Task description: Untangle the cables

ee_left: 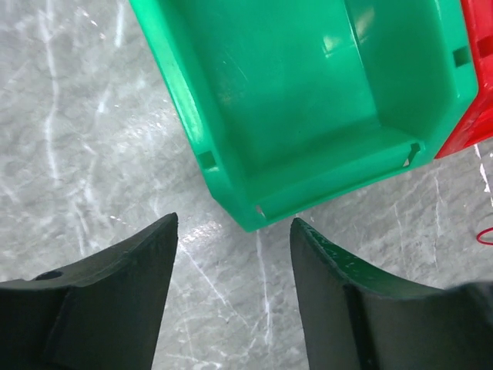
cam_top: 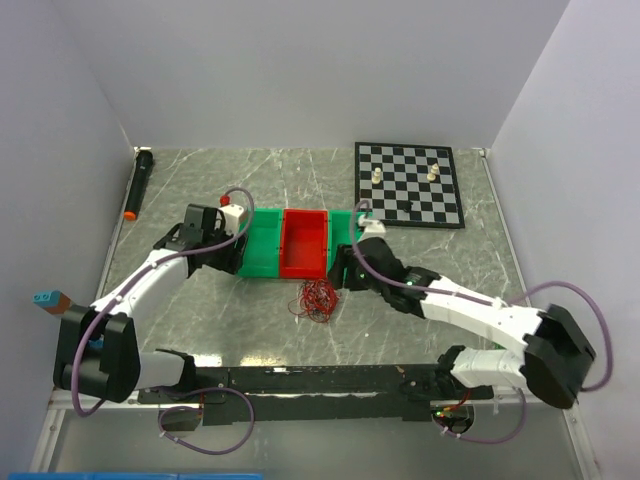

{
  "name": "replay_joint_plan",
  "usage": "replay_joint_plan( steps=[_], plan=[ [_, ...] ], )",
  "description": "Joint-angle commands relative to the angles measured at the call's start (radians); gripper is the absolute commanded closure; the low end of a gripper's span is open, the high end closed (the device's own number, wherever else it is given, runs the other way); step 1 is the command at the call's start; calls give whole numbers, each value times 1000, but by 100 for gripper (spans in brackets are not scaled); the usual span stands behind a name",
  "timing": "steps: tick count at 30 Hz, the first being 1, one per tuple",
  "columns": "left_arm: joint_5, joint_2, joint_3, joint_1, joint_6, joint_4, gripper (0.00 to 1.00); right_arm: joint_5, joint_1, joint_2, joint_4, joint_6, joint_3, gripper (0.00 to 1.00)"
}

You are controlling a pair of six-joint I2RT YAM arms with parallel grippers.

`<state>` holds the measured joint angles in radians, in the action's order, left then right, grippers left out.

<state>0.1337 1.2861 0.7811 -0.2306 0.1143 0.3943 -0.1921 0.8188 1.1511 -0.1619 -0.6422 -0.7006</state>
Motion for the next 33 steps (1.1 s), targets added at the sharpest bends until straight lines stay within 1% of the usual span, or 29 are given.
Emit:
replay_joint_plan(
  steps=[1,4,6,9,10,11,14,15,17,19,23,24,25,27,30,31,33],
  plan=[
    [-28,-25,89,-4,24,47,33,66,36,123,58,-22,-56,35],
    [9,-63,132,-6,54,116,26,109,49,197,38,-36,-114,36],
    [15,-94,150,-15,79,156,16,134,59,258,4,-43,-152,37],
    [9,-136,168,-22,114,196,14,170,86,317,-27,-34,-192,41],
    [12,-143,173,-21,125,207,14,184,100,320,-10,-22,-189,43],
    [20,-152,175,-22,137,216,14,231,114,318,17,-4,-182,46],
    [58,-169,165,-24,172,230,12,292,154,320,39,38,-178,48],
    [73,-171,162,-27,186,235,10,304,160,317,41,44,-177,48],
    [104,-163,161,-30,206,244,8,371,161,297,96,62,-148,49],
    [116,-147,165,-35,209,245,8,458,163,274,140,91,-126,50],
    [145,-97,205,-50,205,270,7,551,166,245,128,148,-142,52],
    [156,-82,213,-56,203,278,7,569,166,236,128,166,-143,50],
    [171,-73,224,-61,205,285,8,577,166,228,115,182,-148,47],
    [204,-57,237,-72,216,298,8,591,163,211,104,211,-140,34],
    [254,-41,250,-96,220,298,8,495,126,153,78,199,-94,22],
    [268,-31,256,-107,220,298,9,481,91,112,93,175,-56,21],
    [290,-16,270,-122,222,304,9,416,62,37,102,125,8,20]
  ],
)
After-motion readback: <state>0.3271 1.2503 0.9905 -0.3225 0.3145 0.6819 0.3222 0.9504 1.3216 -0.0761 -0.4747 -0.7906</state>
